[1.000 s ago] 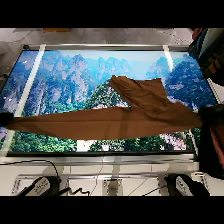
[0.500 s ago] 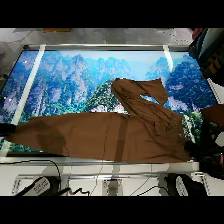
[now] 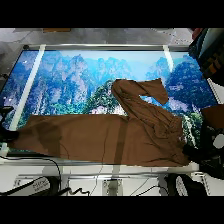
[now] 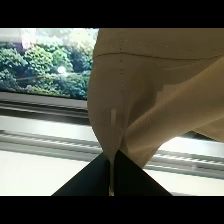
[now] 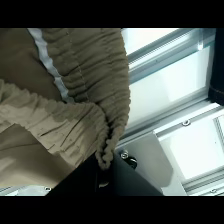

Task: Fold the clothes and pants, and hang the long-sleeved shirts on hangers.

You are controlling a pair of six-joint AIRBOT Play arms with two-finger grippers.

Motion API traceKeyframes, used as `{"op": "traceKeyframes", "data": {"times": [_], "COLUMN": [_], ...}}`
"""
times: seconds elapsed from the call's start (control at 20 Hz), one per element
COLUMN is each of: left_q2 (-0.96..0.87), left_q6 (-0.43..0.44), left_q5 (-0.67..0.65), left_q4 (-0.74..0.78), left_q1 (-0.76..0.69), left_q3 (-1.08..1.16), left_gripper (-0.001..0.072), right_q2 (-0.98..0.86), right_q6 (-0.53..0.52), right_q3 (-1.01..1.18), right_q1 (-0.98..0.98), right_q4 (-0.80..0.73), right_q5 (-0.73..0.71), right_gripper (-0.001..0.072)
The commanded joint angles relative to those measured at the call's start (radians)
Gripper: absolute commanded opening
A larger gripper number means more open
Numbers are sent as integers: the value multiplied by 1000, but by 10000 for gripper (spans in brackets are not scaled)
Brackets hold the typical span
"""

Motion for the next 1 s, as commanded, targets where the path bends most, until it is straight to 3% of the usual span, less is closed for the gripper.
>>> {"op": "traceKeyframes", "data": {"times": [0.0,0.4,0.45,0.5,0.55,0.6,0.65,0.7,0.85,0.95], "left_q2": [-21,-121,-127,-132,-134,-133,-133,-133,-132,-132], "left_q6": [-31,-33,-33,-33,-33,-34,-47,-73,-141,-237], "left_q5": [10,-50,-50,-43,-24,2,24,40,48,47], "left_q4": [7,9,9,9,9,10,17,27,34,34], "left_q1": [3,14,14,14,14,14,13,10,9,5], "left_q3": [-1,-2,-2,-2,-2,-1,5,14,84,153], "left_gripper": [11,12,33,158,416,589,600,599,597,598], "right_q2": [1,1,1,1,1,1,1,1,0,0], "right_q6": [0,0,0,0,0,-7,-13,-12,-13,-38], "right_q3": [-1,-1,-1,-1,-1,-1,0,2,31,76], "right_q1": [0,0,0,0,0,0,0,0,0,0], "right_q4": [4,8,8,9,12,11,11,12,11,6], "right_q5": [-4,-46,-42,-41,-43,-48,-65,-87,-151,-219], "right_gripper": [32,32,32,35,124,406,643,687,685,684]}}
